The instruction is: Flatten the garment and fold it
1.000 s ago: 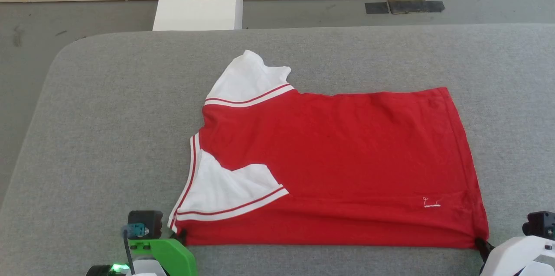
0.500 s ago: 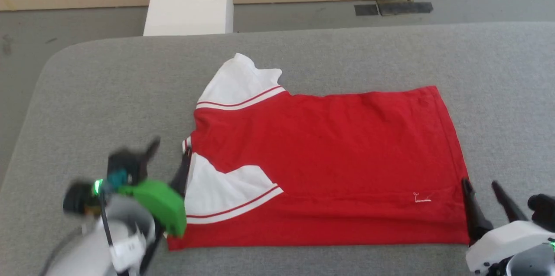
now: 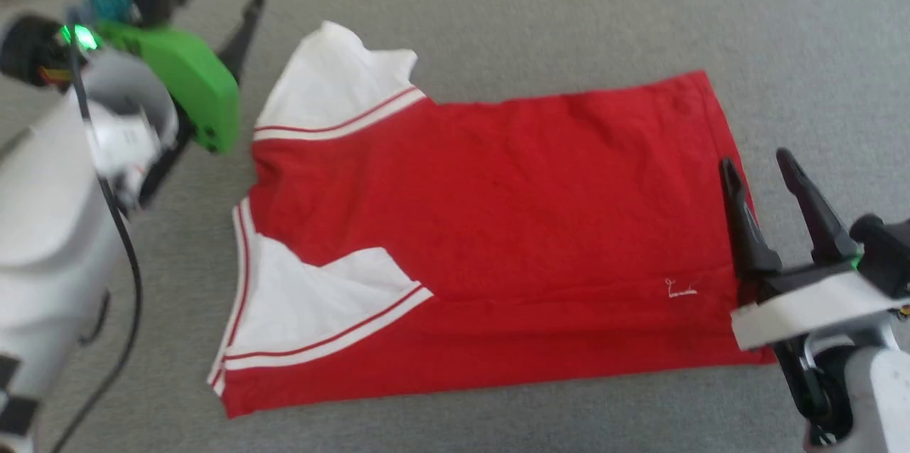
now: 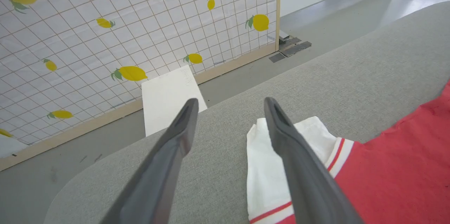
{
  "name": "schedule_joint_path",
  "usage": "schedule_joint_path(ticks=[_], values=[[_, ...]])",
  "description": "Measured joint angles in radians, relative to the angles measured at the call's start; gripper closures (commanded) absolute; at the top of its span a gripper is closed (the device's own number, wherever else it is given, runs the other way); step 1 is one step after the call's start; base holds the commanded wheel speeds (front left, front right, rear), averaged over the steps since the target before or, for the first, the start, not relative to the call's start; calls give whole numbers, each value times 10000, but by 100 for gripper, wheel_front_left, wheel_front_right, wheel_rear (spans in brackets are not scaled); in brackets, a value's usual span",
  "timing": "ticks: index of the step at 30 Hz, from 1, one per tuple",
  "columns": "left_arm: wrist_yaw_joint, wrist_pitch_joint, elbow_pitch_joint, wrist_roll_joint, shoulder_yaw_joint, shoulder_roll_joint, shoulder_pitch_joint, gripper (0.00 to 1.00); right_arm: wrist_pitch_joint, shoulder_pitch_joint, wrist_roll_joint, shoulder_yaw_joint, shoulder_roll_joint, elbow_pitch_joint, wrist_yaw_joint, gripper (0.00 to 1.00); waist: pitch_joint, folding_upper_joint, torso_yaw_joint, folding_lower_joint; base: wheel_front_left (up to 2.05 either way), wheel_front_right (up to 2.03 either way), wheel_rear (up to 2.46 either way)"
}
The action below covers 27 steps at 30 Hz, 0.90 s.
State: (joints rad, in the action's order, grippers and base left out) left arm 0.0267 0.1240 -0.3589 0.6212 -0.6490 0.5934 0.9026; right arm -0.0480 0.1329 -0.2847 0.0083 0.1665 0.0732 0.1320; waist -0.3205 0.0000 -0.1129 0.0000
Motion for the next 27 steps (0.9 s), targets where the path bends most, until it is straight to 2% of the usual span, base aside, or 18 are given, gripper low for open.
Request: schedule_joint_path(ticks=[4, 9, 13, 16, 22, 23, 24, 27], values=[[245, 1267, -844, 458, 130, -21, 1087, 0, -102, 427, -2, 268, -115, 58, 0, 0, -614, 0, -302, 1, 0, 0, 0], [240, 3147, -1461, 1024, 224, -123, 2156, 0, -274, 795, -4, 525, -328, -29, 0, 0, -1408, 0, -734, 1, 0, 0, 0], [-132, 4525, -1655, 1365, 270, -201, 2608, 0, -495, 983, -65, 654, -502, -203, 0, 0, -1939, 0, -1099, 1, 0, 0, 0], [-604, 5499, -1745, 1459, 221, -125, 2724, 0, -617, 1107, -75, 769, -598, -324, 0, 0, -2219, 0, -1409, 2, 0, 0, 0], [-1289, 6890, -1488, 1632, 105, 153, 2673, 0, -767, 1153, -86, 809, -683, -485, 2, 0, -2588, 0, -1918, 2, 0, 0, 0], [-1352, 7070, -1350, 1628, 82, 257, 2674, 41, -771, 1154, -84, 807, -694, -508, 0, 0, -2630, 0, -1979, 1, 0, 0, 0], [-1411, 7214, -1202, 1630, 79, 359, 2671, 100, -769, 1166, -79, 809, -694, -537, 0, 0, -2666, 0, -2026, 2, 0, 0, 0], [-1557, 7419, -809, 1693, 102, 499, 2576, 100, -640, 1385, -48, 815, -654, -583, 0, 0, -2712, 0, -2083, 2, 0, 0, 0]])
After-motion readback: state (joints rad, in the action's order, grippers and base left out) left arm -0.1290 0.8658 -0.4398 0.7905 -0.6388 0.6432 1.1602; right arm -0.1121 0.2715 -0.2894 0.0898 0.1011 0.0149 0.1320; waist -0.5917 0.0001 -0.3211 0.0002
